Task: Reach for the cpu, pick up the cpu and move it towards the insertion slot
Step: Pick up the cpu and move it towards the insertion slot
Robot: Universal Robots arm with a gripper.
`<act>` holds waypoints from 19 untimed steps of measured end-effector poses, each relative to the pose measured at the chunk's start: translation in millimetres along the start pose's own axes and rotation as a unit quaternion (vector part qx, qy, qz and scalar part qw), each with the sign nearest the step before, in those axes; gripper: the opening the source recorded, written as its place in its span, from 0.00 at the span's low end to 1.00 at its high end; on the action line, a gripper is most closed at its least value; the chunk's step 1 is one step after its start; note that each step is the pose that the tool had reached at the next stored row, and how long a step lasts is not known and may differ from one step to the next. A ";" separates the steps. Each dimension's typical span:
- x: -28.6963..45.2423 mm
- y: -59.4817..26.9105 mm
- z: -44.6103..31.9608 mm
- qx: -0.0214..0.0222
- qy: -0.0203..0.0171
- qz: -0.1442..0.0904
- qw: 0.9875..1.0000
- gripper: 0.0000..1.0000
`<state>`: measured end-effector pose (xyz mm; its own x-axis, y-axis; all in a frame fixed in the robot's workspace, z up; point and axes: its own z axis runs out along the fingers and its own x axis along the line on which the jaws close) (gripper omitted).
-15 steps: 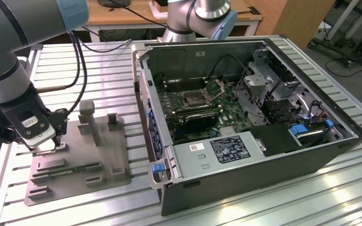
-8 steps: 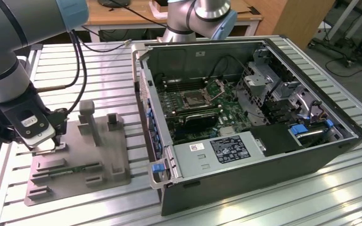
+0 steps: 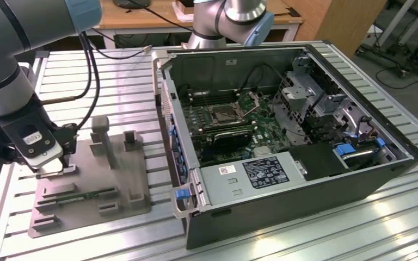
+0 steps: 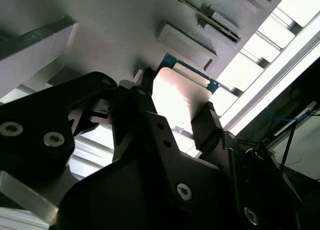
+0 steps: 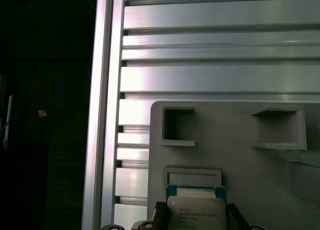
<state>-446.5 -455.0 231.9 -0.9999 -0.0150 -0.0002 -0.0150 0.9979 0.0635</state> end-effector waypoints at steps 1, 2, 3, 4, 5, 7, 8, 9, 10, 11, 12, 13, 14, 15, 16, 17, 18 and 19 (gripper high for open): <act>0.0 0.0 -0.5 0.000 0.000 0.000 1.000 0.55; 0.0 0.1 -1.1 0.000 0.000 0.000 1.000 0.55; 0.0 0.1 -1.8 0.000 0.000 0.000 1.000 0.55; 0.0 0.1 -2.3 0.000 0.000 0.000 1.000 0.55; 0.0 0.2 -3.0 0.000 0.000 0.000 1.000 0.55; 0.0 0.3 -4.2 0.000 0.000 0.000 1.000 0.55; 0.0 0.3 -4.9 0.000 0.000 0.000 1.000 0.55; 0.0 0.4 -5.7 0.000 0.000 0.000 1.000 0.55; 0.0 0.4 -6.5 0.000 0.000 0.000 1.000 0.55; 0.0 0.5 -7.2 0.000 0.000 0.000 1.000 0.55; 0.0 0.5 -7.8 0.000 0.000 0.000 1.000 0.55; 0.0 0.6 -8.6 0.000 0.000 0.000 1.000 0.55; 0.0 0.6 -9.3 0.000 0.000 0.000 1.000 0.55; 0.0 0.6 -10.0 0.000 0.000 0.000 1.000 0.55; 0.0 0.7 -10.7 0.000 0.000 0.000 1.000 0.55; 0.0 0.7 -11.5 0.000 0.000 0.000 1.000 0.55; 0.0 0.8 -12.3 0.000 0.000 0.000 1.000 0.55; 0.0 0.8 -12.9 0.000 0.000 0.000 1.000 0.55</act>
<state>-446.5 -455.0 244.8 -0.9999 -0.0150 -0.0002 -0.0150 0.9979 0.0635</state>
